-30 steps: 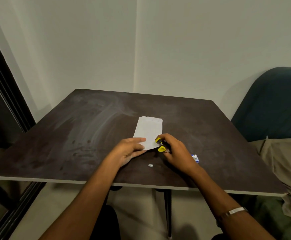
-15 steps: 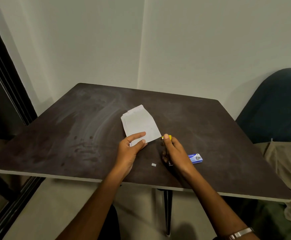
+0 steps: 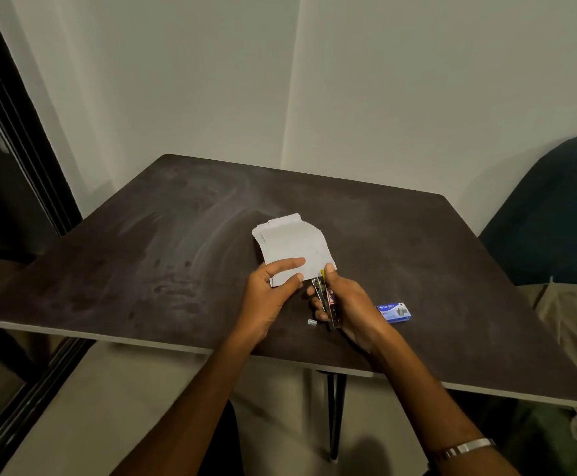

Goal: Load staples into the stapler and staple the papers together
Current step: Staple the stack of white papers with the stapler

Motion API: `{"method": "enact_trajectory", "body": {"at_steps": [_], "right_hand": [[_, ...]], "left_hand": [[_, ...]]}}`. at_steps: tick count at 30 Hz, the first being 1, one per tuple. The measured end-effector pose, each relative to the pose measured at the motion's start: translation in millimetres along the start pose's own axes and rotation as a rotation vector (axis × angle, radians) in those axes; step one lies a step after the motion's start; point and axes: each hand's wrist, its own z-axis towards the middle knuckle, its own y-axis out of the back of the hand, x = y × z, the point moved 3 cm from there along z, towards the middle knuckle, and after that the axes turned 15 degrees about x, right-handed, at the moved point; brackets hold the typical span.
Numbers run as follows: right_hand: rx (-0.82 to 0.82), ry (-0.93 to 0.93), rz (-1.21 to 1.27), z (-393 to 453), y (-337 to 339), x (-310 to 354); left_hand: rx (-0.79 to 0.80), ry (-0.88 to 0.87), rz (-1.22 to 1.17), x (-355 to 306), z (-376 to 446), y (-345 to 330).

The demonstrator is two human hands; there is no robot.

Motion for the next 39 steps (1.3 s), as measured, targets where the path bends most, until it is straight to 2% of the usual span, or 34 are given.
{"method": "enact_trajectory", "body": {"at_steps": [5,9,31,36,39], "right_hand": [[0.025,0.035,0.046,-5.3,-1.1,0.1],[0.001,0.021,-0.006,-6.9,-3.0,1.8],[-0.155,0.003,-0.011,0.1,-3.9,4.3],[-0.058,-0.047,0.031,-3.5,-1.7,6.6],[-0.054,-0.075,0.014,-4.6,1.6,6.9]], "left_hand": [[-0.049,-0.053,0.067,-1.5,-1.1,-0.5],[0.016,-0.058,0.140,-1.3,-0.6,-4.5],[0.069,-0.064,0.142,-1.8,-0.5,-6.6],[0.063,-0.054,0.123,-1.3,-0.2,-5.8],[0.071,-0.040,0.114,-0.2,0.5,-6.1]]}}
